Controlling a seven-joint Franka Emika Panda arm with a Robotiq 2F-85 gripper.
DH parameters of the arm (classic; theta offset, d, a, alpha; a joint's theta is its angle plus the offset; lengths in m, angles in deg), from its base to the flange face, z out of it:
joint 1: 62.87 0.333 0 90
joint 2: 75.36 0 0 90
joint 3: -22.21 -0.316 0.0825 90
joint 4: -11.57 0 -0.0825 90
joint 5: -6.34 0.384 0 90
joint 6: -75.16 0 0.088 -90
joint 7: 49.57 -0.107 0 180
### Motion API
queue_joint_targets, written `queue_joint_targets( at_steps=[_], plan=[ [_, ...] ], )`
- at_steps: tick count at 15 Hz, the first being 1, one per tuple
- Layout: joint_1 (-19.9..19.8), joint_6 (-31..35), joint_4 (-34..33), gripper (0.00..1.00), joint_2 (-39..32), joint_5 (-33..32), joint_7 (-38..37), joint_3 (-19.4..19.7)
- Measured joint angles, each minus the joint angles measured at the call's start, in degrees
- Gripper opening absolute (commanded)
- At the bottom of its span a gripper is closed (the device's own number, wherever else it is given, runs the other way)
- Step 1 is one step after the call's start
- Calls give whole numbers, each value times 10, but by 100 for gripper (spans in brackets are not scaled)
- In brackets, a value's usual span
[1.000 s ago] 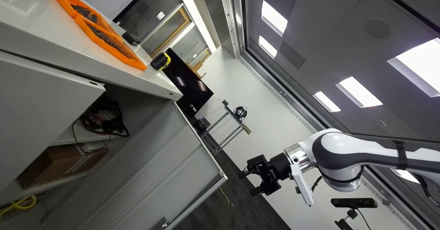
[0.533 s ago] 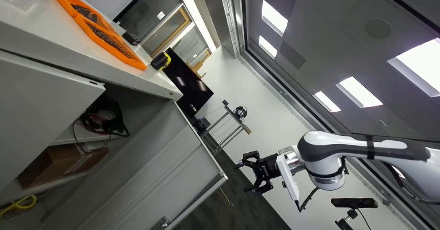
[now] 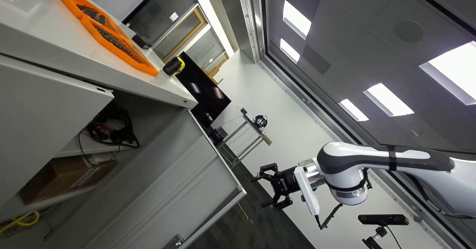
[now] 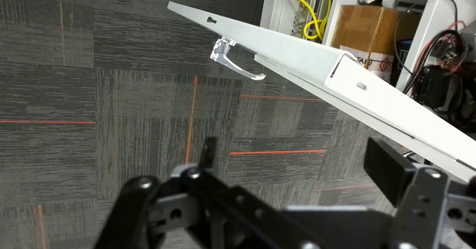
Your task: Close the right cabinet door
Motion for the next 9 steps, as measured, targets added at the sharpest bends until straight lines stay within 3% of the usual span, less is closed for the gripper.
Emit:
queue_joint_targets(
  at_steps=[1,2,4,9],
  plan=[
    [0,0,-1,100,0,3,0,-1],
    [0,0,-2,75,0,8,0,-2],
    [0,-1,-8,66,0,28,0,-2],
    [-9,-2,-28,27,-7,101,0,0]
  ],
)
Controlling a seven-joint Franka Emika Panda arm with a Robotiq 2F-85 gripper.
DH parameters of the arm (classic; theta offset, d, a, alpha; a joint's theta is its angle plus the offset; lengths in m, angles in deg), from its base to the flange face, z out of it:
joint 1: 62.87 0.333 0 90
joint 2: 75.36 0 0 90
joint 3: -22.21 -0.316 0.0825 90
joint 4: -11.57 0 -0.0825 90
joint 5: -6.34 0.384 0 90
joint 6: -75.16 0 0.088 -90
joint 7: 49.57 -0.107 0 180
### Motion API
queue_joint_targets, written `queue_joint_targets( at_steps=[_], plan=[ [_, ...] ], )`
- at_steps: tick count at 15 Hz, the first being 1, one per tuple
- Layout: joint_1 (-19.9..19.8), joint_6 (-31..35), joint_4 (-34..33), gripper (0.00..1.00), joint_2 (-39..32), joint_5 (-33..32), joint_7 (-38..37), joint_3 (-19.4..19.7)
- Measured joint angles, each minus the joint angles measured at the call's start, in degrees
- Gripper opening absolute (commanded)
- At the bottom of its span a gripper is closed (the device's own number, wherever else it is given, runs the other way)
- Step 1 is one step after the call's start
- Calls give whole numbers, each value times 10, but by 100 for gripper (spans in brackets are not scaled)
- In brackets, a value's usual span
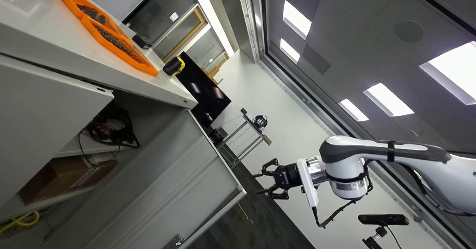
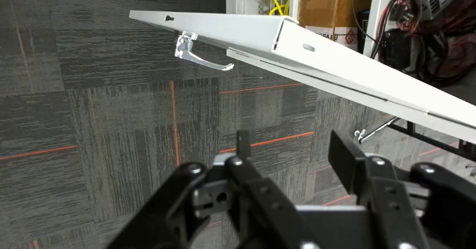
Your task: Close the right cabinet door
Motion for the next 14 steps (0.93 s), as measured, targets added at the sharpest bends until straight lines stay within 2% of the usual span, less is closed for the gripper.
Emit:
queue_joint_targets(
  at_steps=[2,6,7,14],
  plan=[
    [-6,0,-10,12,-11,27,0,2],
    [-16,-7,-32,1,-53,64,1,3],
    [-18,-14,-39,6,-66,73,2,3],
    [-27,-89,-93,7,-138,95,2,2]
  ],
)
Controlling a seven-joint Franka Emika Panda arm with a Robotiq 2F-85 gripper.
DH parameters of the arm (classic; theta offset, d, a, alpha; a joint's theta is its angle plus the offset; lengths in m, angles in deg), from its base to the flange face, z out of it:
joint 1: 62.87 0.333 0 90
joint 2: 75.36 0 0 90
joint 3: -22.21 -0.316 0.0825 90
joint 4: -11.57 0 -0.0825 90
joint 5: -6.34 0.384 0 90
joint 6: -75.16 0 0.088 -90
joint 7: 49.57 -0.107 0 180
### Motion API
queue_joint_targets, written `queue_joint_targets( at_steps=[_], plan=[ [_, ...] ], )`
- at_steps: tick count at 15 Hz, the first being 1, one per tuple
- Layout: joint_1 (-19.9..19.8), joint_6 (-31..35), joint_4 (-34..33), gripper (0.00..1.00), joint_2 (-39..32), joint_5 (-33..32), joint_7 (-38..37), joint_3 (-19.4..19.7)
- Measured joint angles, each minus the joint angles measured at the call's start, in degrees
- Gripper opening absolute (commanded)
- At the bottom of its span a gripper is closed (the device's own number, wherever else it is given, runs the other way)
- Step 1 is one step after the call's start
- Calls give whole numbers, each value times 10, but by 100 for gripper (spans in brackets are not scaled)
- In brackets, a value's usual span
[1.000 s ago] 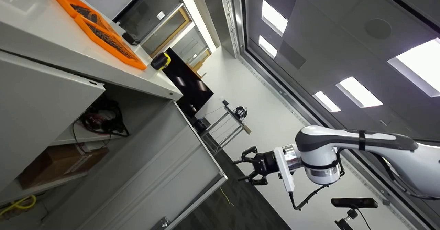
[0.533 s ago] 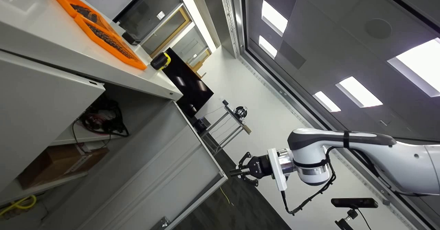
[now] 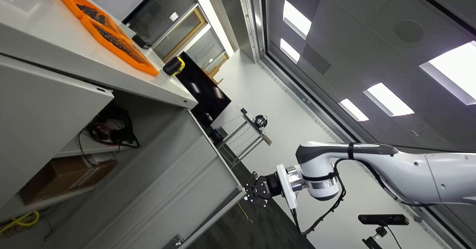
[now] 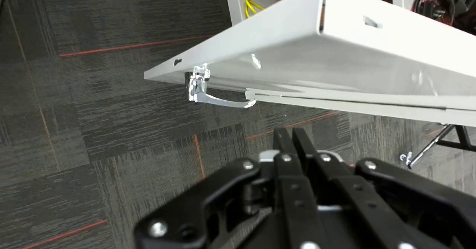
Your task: Close the right cabinet door
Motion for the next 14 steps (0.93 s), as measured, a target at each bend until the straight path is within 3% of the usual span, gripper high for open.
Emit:
queue_joint_targets(
  at_steps=[6,14],
  plan=[
    [-9,-115,-38,7,-27,29,0,-2],
    [-10,-205,-65,7,-46,46,0,-9]
  ],
)
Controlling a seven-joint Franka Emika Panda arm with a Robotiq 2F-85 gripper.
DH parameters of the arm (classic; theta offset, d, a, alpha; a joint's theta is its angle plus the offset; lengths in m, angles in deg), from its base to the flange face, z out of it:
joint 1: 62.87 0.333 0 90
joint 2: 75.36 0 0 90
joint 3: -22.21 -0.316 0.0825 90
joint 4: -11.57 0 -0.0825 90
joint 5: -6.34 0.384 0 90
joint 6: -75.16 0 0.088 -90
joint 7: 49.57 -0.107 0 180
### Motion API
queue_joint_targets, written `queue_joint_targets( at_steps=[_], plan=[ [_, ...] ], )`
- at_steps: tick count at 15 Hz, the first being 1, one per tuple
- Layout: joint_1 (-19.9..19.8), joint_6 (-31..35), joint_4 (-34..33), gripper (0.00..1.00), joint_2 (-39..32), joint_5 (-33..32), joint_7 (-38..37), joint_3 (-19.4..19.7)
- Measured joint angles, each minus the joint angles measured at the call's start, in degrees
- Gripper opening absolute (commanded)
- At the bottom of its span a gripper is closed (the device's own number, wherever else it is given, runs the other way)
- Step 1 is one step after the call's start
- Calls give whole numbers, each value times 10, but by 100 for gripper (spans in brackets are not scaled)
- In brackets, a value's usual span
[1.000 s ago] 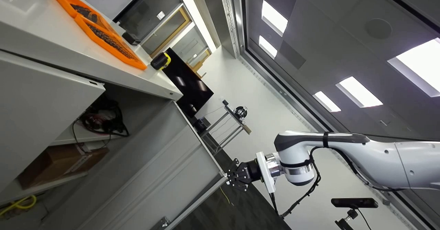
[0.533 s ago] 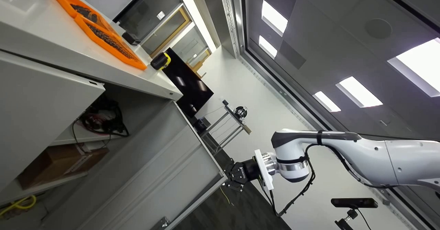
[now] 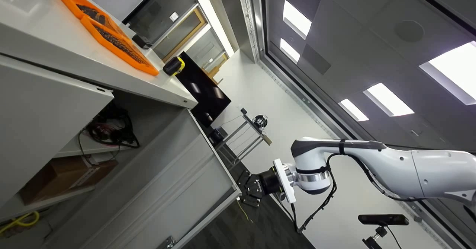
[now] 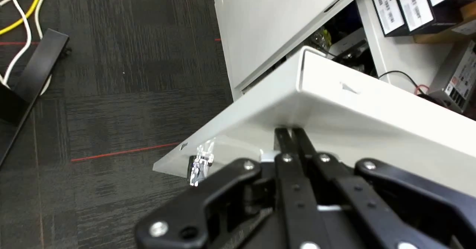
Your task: Close the right cabinet door
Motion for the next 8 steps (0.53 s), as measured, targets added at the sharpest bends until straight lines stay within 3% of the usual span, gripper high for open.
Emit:
queue_joint_targets(
  at_steps=[8],
  plan=[
    [19,-17,-2,7,-6,99,9,-38]
  ],
)
